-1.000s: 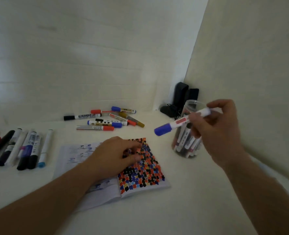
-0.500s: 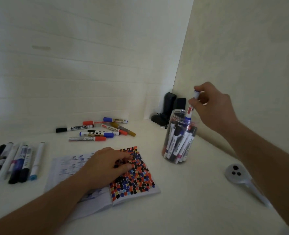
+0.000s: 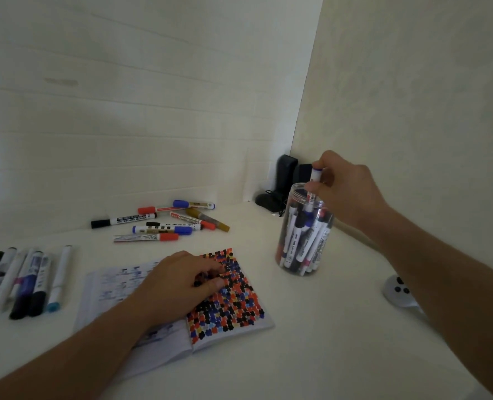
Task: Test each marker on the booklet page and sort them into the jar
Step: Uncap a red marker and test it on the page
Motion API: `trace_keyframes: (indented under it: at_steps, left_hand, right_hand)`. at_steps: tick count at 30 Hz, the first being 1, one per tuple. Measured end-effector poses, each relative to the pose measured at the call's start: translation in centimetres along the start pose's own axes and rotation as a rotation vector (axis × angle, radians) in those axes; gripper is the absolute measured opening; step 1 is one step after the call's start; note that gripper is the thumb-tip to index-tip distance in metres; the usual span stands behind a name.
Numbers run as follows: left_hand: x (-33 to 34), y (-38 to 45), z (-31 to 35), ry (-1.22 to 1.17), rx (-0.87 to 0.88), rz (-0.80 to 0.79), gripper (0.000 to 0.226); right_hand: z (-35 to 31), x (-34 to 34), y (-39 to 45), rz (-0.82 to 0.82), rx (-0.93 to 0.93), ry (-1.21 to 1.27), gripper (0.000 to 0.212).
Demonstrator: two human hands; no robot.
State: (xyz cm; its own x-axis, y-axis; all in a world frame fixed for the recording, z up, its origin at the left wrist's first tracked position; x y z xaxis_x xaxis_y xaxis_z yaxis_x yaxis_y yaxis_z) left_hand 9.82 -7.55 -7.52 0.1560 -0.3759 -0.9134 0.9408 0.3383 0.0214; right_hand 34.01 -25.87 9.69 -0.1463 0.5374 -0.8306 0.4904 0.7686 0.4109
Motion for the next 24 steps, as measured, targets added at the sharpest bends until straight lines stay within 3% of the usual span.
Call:
trace_keyframes:
  at_steps: [8, 11, 16, 19, 22, 24]
  left_hand:
    - [0.0, 0.1, 0.0, -0.01, 0.017, -0.001, 0.084]
    - [-0.1, 0.0, 0.2, 0.012, 0.02, 0.005, 0.053]
    - [-0.2, 0.1, 0.3, 0.029, 0.035, 0.02, 0.039]
    - [-0.1, 0.2, 0.3, 0.028, 0.027, 0.002, 0.051]
    - [0.0, 0.1, 0.1, -0.003, 0.026, -0.007, 0.078]
    - [0.0, 0.1, 0.0, -0.012, 0.023, -0.004, 0.078]
  right_hand:
    - [0.3, 0.5, 1.2, -0.039, 0.163, -0.214, 0.027]
    - [0.0, 1.2, 1.6, -0.153, 0.182, -0.305, 0.03]
    - [0.0, 1.8, 1.1, -0.383, 0.218, -0.383, 0.076]
    - [-0.2, 2.2, 0.5, -0.473, 0.202, -0.43, 0.088]
    - [0.0, 1.8, 0.4, -0.348, 0.129, -0.273, 0.078]
    - [0.4, 1.6, 0.3, -0.303, 0.155, -0.153, 0.084]
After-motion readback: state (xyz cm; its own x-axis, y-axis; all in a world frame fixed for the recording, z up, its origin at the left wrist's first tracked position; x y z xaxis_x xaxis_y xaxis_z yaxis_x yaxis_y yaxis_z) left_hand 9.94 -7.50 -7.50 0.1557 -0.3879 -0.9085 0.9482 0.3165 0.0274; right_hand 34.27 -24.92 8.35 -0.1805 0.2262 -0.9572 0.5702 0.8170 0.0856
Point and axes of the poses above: each hand's wrist, its own y-axis towards the middle knuckle, its own x-axis out of the palm, z = x × y, the point moved 4 cm from there along y, towards the middle knuckle, and after that the axes turned 15 degrees about -z, right-handed, at the moved point
